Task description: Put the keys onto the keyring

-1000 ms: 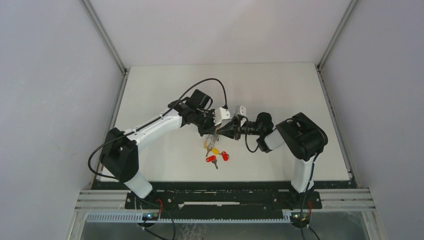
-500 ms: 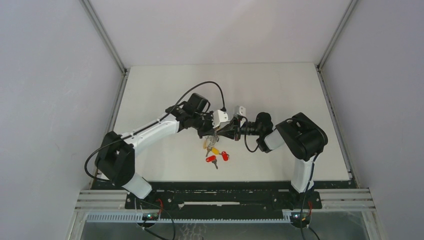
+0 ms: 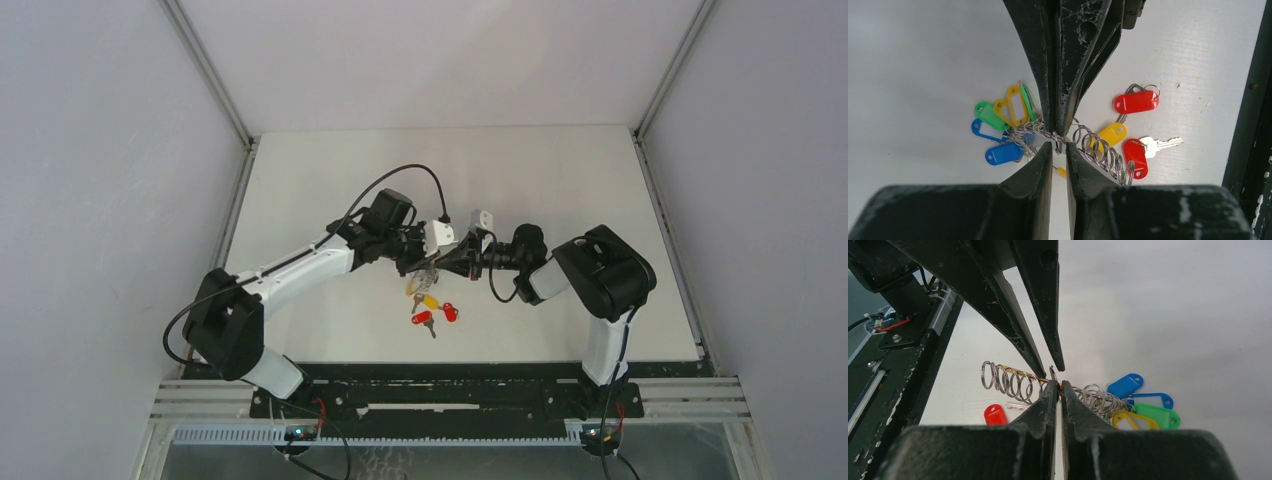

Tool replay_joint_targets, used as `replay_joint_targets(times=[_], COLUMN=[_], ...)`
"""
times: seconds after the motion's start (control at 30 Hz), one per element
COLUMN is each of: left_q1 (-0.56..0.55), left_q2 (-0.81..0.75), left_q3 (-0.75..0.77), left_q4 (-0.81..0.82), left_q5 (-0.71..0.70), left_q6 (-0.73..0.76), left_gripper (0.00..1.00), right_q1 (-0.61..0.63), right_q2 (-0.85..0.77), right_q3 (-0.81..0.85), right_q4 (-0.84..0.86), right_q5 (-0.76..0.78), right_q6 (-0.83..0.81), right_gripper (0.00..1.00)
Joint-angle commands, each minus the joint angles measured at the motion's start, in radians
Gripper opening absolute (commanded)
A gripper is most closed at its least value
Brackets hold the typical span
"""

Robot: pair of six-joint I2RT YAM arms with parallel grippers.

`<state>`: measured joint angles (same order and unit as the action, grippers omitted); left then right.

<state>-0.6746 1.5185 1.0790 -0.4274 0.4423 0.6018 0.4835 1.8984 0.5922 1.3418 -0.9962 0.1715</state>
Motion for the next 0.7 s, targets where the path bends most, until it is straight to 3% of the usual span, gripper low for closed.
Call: replay_joint_targets(times=[0.0, 0.43, 0.67], left_q1=[0.000, 0.030, 0.087], left_q2=[-0.017, 0.002, -0.045], left_q3=[-0.017, -0.059, -0.177], left_q4=[0.041, 0.099, 0.345], left_q5=[0.026, 0.041, 0.174], left_q6=[-0.015, -0.047, -0.162], left_gripper=[0.20, 0.22, 0.25], right_q1=[-0.005, -0.018, -0.029], right_q2=[-0.034, -0.044, -0.055], right_q3=[0.011, -0.003, -0.003], right_q4=[0.061, 0.108, 0.123], right_q5=[0.003, 0.010, -0.004], right_q6=[0.020, 0.054, 0.066], right_gripper=[0.00, 0.00, 0.00])
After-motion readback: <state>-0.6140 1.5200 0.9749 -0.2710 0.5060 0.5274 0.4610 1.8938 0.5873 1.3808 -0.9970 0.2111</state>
